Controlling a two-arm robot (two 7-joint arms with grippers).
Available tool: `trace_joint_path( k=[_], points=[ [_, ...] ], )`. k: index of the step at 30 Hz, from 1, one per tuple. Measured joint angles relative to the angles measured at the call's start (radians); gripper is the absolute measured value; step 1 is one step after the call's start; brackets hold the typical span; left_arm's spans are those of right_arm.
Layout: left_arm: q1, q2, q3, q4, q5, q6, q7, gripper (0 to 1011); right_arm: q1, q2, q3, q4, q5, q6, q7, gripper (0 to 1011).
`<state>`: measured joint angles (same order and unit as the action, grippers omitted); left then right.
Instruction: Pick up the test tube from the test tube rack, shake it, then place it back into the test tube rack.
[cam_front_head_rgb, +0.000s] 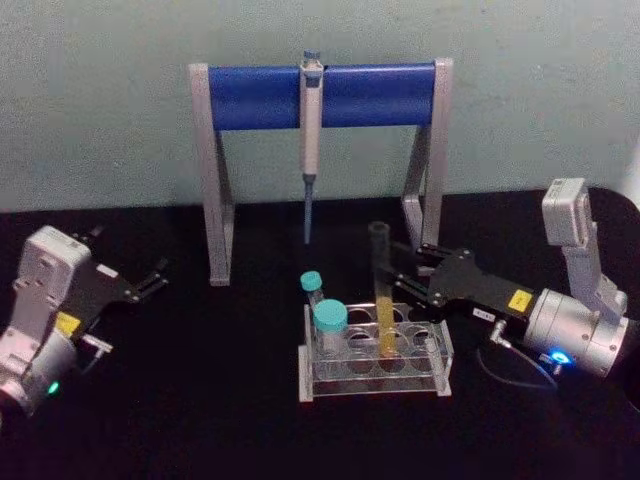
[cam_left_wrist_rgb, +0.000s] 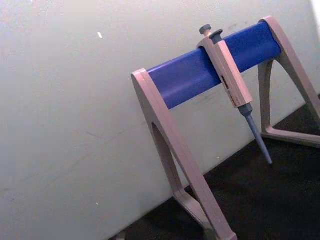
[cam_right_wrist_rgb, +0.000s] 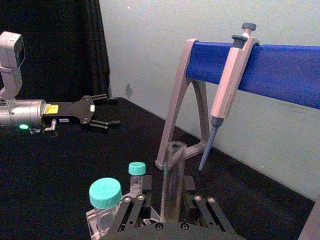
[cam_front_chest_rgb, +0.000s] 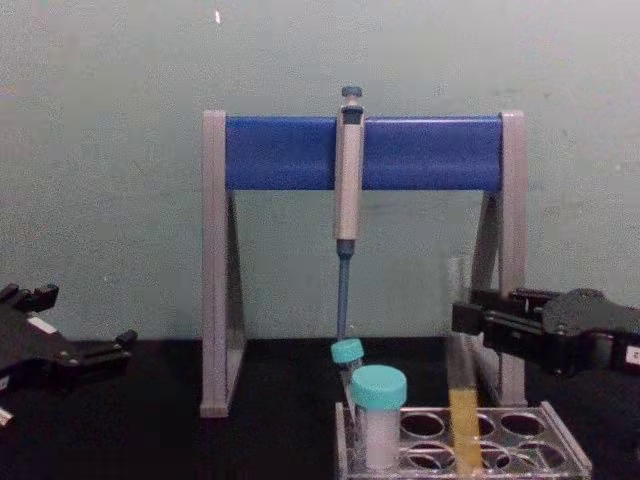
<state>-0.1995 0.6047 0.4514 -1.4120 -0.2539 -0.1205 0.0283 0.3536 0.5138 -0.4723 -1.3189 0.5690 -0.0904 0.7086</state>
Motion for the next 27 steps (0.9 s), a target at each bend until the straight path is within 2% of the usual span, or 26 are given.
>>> trace_joint_path(
  k=[6, 8, 11, 18, 21, 27],
  points=[
    [0.000, 0.000, 0.000, 0.000, 0.000, 0.000, 0.000, 1001, 0.000, 0.000, 0.000, 0.000, 0.000, 0.000, 0.000, 612],
    [0.000, 0.000, 0.000, 0.000, 0.000, 0.000, 0.000, 1001, 0.000, 0.000, 0.000, 0.000, 0.000, -0.001, 0.000, 622],
    [0.000, 0.000, 0.000, 0.000, 0.000, 0.000, 0.000, 1001, 0.000, 0.000, 0.000, 0.000, 0.000, -0.001, 0.000, 750],
    [0.000, 0.000, 0.000, 0.000, 0.000, 0.000, 0.000, 1001, 0.000, 0.000, 0.000, 0.000, 0.000, -0.001, 0.000, 937],
    [0.000, 0.000, 0.000, 0.000, 0.000, 0.000, 0.000, 1001, 0.000, 0.000, 0.000, 0.000, 0.000, -0.001, 0.000, 1000],
    [0.000, 0.000, 0.000, 0.000, 0.000, 0.000, 0.000, 1001, 0.000, 0.000, 0.000, 0.000, 0.000, -0.001, 0.000, 1000]
  ],
)
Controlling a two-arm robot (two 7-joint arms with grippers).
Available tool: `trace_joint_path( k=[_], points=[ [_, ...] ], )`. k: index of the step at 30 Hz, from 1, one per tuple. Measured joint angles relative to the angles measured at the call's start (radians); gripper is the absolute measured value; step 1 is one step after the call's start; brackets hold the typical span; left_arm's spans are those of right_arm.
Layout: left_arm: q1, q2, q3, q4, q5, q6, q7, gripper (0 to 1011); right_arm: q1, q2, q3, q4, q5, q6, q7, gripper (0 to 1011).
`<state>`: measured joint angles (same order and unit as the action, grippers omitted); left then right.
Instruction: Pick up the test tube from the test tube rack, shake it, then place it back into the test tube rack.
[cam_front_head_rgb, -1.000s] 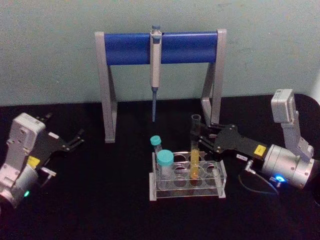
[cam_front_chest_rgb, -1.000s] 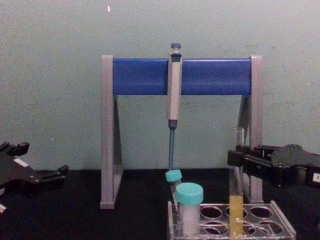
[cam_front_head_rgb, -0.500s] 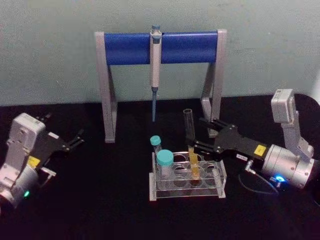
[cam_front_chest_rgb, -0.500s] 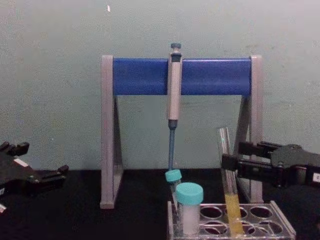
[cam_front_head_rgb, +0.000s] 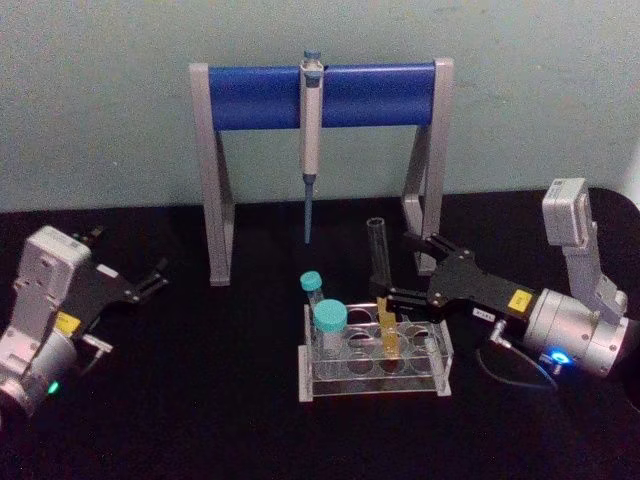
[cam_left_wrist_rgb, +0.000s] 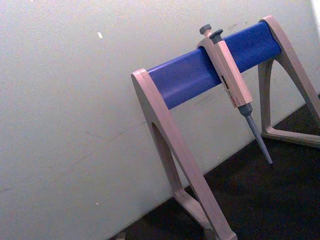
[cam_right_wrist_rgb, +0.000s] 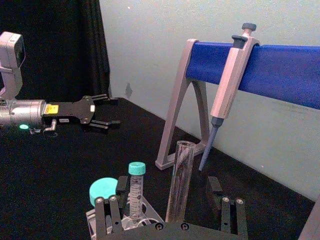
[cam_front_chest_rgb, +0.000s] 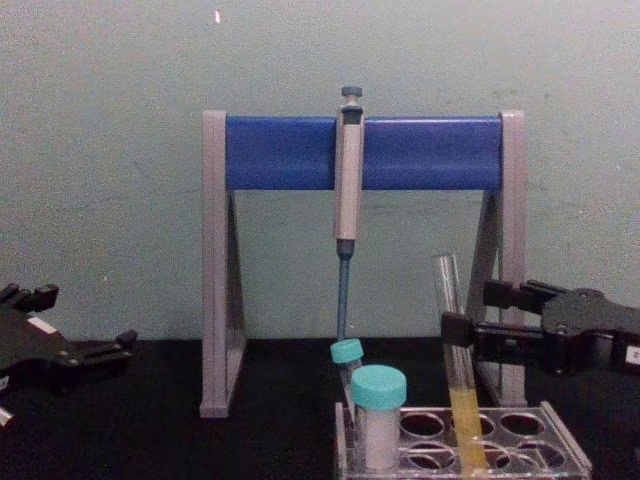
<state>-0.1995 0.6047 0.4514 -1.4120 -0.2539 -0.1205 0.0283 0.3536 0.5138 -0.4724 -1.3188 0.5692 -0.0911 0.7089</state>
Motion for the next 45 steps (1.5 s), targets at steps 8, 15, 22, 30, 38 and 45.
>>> trace_joint_path(
  k=[8, 15, 22, 30, 38, 45],
  points=[
    [0.000, 0.000, 0.000, 0.000, 0.000, 0.000, 0.000, 1001, -0.014, 0.001, 0.012, -0.022, -0.009, -0.017, -0.030, 1000],
    [0.000, 0.000, 0.000, 0.000, 0.000, 0.000, 0.000, 1001, -0.095, 0.010, 0.094, -0.134, -0.079, -0.083, -0.204, 1000],
    [0.000, 0.000, 0.000, 0.000, 0.000, 0.000, 0.000, 1001, -0.159, 0.003, 0.151, -0.211, -0.199, -0.044, -0.422, 1000],
    [0.000, 0.000, 0.000, 0.000, 0.000, 0.000, 0.000, 1001, -0.184, -0.036, 0.160, -0.210, -0.290, 0.076, -0.566, 1000],
    [0.000, 0.000, 0.000, 0.000, 0.000, 0.000, 0.000, 1001, -0.175, -0.065, 0.147, -0.164, -0.323, 0.148, -0.576, 1000],
    [0.000, 0.000, 0.000, 0.000, 0.000, 0.000, 0.000, 1001, -0.166, -0.086, 0.154, -0.129, -0.328, 0.167, -0.550, 1000]
  ],
)
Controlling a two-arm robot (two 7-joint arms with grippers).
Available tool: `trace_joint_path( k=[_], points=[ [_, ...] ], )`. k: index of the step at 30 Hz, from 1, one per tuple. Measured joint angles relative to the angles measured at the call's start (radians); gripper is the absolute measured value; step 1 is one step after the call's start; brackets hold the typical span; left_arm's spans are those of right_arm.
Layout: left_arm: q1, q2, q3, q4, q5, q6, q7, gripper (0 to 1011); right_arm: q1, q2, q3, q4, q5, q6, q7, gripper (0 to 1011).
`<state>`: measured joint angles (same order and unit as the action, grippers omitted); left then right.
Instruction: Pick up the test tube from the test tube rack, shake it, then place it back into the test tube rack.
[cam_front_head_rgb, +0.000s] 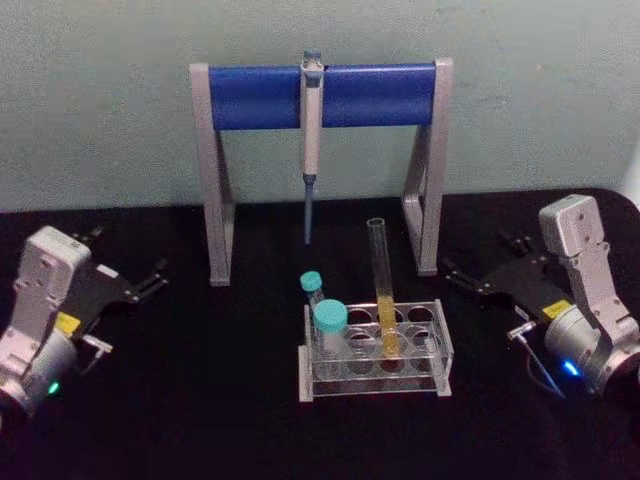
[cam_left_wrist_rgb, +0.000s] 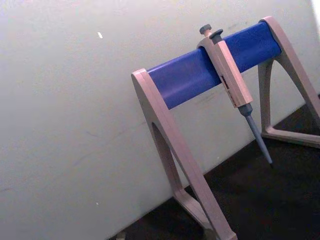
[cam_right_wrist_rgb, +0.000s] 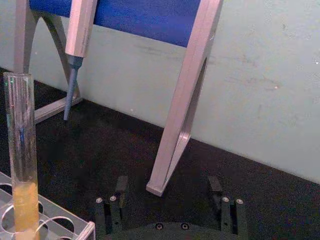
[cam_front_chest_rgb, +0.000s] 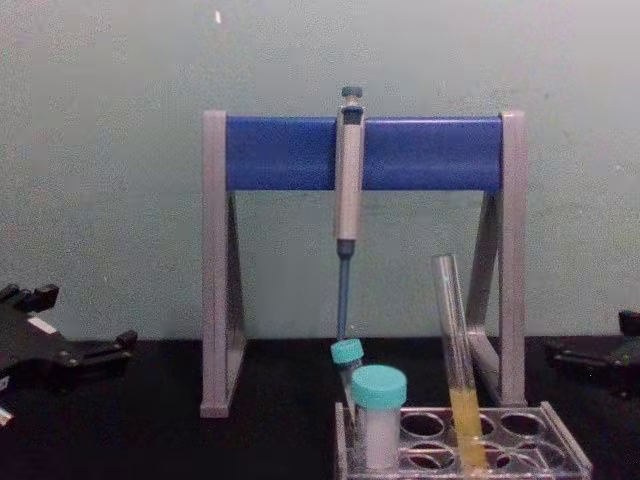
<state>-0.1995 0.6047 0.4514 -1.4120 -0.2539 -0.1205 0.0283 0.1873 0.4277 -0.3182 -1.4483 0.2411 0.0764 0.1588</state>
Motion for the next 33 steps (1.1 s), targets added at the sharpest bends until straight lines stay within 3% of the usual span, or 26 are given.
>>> trace_joint_path(
  k=[33],
  points=[
    [0.000, 0.000, 0.000, 0.000, 0.000, 0.000, 0.000, 1001, -0.002, 0.006, -0.003, -0.009, 0.001, -0.004, -0.007, 1000]
  ],
)
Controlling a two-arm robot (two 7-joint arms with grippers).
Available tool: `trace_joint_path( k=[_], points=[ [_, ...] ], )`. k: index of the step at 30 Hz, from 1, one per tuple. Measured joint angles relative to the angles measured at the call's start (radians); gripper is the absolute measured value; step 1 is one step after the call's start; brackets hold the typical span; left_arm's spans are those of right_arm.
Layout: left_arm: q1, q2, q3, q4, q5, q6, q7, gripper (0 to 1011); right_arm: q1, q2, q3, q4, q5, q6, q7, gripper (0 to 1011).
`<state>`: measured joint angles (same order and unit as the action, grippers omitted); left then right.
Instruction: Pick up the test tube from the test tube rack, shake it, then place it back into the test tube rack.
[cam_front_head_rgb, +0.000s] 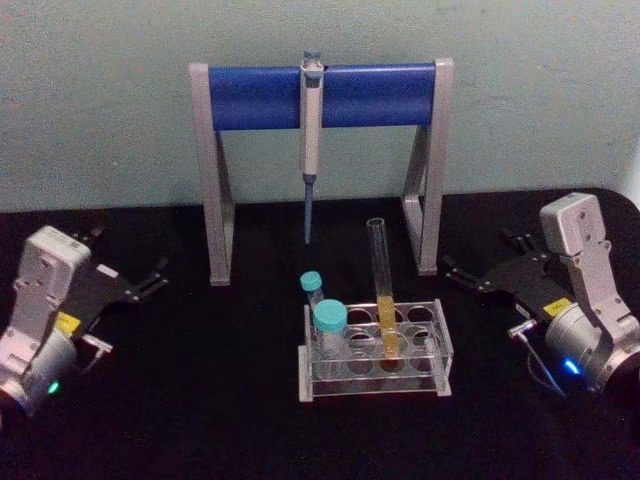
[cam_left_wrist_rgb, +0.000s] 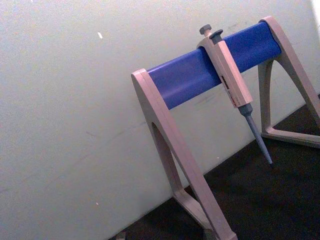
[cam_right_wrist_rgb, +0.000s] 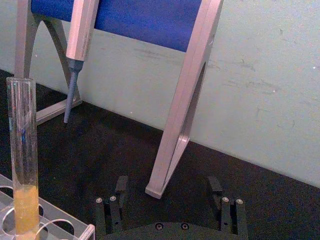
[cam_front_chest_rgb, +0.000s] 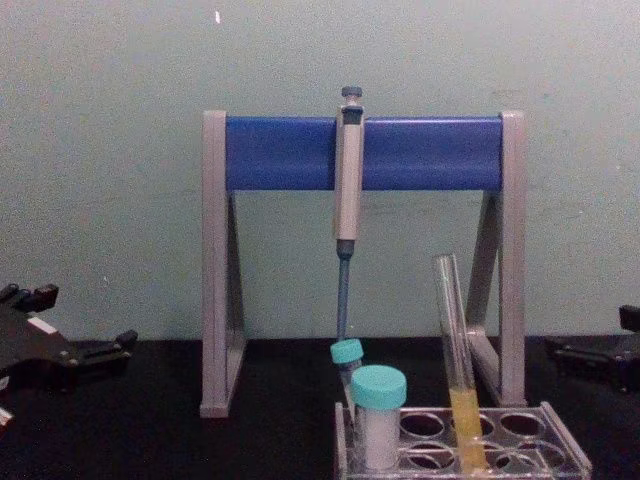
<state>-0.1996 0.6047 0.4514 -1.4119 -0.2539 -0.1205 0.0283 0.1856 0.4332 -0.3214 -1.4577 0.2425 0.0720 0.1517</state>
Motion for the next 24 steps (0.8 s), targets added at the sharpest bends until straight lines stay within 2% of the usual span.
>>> trace_joint_path(
  k=[24],
  points=[
    [0.000, 0.000, 0.000, 0.000, 0.000, 0.000, 0.000, 1001, 0.000, 0.001, 0.000, -0.001, 0.000, -0.001, -0.001, 1000]
  ],
)
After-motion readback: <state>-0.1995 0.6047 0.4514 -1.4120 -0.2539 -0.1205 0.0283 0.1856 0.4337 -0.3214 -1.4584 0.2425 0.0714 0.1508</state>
